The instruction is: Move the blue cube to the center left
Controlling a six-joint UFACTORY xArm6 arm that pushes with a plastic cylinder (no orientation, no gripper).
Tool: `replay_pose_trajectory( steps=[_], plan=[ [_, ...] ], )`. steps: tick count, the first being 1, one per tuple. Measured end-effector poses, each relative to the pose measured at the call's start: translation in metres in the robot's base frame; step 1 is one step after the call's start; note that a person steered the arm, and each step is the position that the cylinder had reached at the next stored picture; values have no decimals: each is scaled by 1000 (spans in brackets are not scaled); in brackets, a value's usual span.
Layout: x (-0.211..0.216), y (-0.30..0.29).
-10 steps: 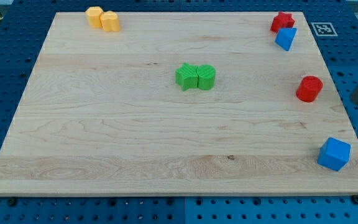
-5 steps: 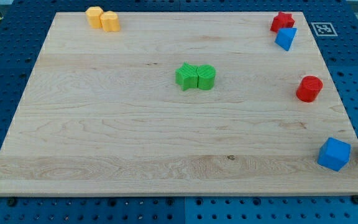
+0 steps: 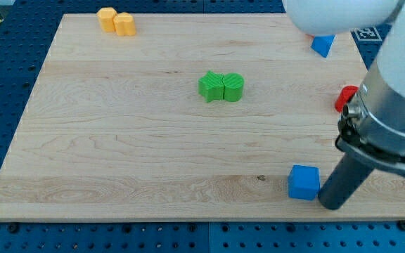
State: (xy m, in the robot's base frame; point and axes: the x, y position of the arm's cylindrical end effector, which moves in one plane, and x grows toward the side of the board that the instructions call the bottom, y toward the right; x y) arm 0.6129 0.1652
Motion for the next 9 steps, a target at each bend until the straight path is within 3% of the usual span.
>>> replay_pose_trajectory(
  steps=[1,2,4,9],
  plan=[
    [-5,-15],
    [-40,-28],
    [-76,-99],
    [-82,-299]
  ],
)
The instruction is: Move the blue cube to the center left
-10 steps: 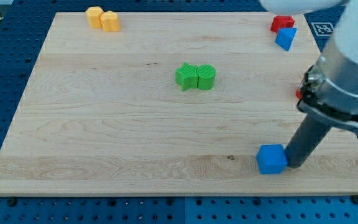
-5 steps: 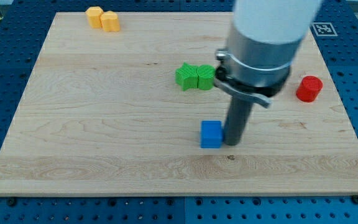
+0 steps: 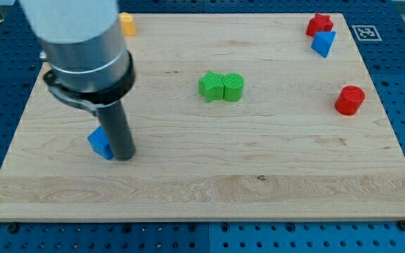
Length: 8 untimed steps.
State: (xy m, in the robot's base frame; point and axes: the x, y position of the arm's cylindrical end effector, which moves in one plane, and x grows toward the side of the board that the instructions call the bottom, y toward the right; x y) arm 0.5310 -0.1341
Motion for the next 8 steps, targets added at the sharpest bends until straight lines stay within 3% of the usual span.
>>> replay_pose_trajectory(
  steps=[2,5,7,8],
  plan=[
    [-3,-52],
    [-53,-74],
    [-53,-144],
    [-57,-152]
  ],
)
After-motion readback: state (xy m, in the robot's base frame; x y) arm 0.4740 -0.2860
